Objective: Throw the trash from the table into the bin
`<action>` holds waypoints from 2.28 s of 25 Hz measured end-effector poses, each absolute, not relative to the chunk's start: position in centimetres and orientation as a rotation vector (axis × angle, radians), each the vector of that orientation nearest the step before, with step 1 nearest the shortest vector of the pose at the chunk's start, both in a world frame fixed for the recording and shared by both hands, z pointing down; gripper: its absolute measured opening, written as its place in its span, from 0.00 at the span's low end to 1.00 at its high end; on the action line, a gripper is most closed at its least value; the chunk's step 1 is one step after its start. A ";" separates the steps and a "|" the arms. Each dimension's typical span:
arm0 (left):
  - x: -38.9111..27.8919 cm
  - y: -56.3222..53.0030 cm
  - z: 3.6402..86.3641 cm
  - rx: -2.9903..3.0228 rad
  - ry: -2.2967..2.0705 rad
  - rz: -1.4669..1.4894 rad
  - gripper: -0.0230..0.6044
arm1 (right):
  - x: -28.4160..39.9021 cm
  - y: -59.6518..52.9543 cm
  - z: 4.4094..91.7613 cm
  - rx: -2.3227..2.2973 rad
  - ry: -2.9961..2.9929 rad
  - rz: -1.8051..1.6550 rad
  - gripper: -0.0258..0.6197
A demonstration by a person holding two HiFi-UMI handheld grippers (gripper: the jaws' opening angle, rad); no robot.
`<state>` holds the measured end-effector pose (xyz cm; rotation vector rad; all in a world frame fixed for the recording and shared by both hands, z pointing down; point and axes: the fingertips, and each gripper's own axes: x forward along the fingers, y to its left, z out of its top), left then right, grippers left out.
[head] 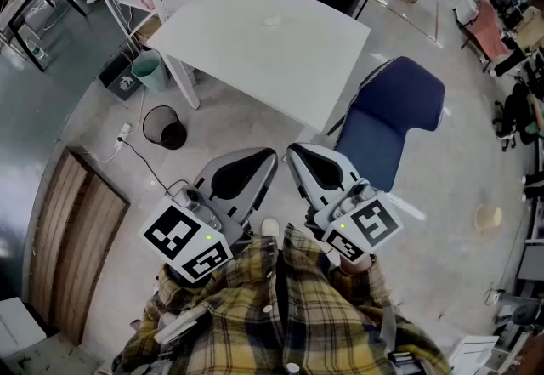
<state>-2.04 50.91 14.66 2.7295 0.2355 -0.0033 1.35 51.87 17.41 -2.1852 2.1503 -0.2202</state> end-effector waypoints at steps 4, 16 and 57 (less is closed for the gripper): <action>-1.8 51.1 14.5 2.734 0.238 -0.015 0.05 | 1.5 52.0 17.4 -2.181 2.156 -0.215 0.04; -1.0 52.3 15.6 2.737 0.180 -0.006 0.05 | 3.7 54.7 19.0 -2.162 2.123 -0.265 0.04; 14.0 16.7 20.2 2.650 0.323 0.140 0.05 | 22.0 22.6 23.9 -2.428 1.872 -0.431 0.04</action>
